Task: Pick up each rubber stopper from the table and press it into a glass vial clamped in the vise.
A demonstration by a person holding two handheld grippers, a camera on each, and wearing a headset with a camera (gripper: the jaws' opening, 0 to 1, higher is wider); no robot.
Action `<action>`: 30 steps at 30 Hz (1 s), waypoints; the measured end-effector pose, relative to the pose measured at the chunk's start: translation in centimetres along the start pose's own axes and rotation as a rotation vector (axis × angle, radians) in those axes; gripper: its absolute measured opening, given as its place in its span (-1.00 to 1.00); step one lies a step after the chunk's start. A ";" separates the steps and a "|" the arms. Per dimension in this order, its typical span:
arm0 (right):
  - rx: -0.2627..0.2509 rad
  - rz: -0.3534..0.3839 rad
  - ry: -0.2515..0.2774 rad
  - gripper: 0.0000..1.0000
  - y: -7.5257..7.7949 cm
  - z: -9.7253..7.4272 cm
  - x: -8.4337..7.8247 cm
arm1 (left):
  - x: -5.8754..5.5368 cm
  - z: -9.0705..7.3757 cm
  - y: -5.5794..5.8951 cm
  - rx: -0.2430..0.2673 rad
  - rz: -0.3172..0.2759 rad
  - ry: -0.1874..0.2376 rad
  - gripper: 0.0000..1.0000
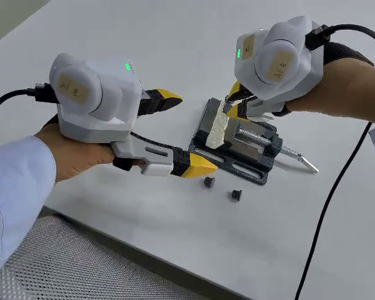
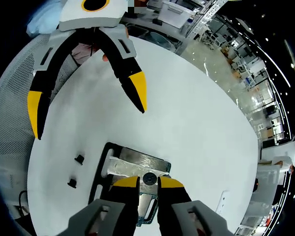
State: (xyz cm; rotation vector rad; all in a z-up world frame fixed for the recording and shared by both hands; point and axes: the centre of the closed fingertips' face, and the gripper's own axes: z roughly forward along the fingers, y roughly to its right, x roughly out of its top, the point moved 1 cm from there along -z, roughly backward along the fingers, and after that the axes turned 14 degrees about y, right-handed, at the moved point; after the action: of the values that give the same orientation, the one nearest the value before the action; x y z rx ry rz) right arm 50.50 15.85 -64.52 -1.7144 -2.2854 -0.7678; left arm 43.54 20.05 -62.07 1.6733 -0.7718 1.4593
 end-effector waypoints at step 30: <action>0.002 -0.026 -0.010 -0.85 0.9 0.7 -0.7 | 0.0 0.0 0.0 0.001 -0.007 0.004 0.50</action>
State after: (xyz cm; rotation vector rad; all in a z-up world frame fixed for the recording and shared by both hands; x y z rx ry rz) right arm 51.65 15.85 -65.17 -1.6943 -2.3190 -0.7628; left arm 43.55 20.03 -62.07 1.6713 -0.7624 1.4584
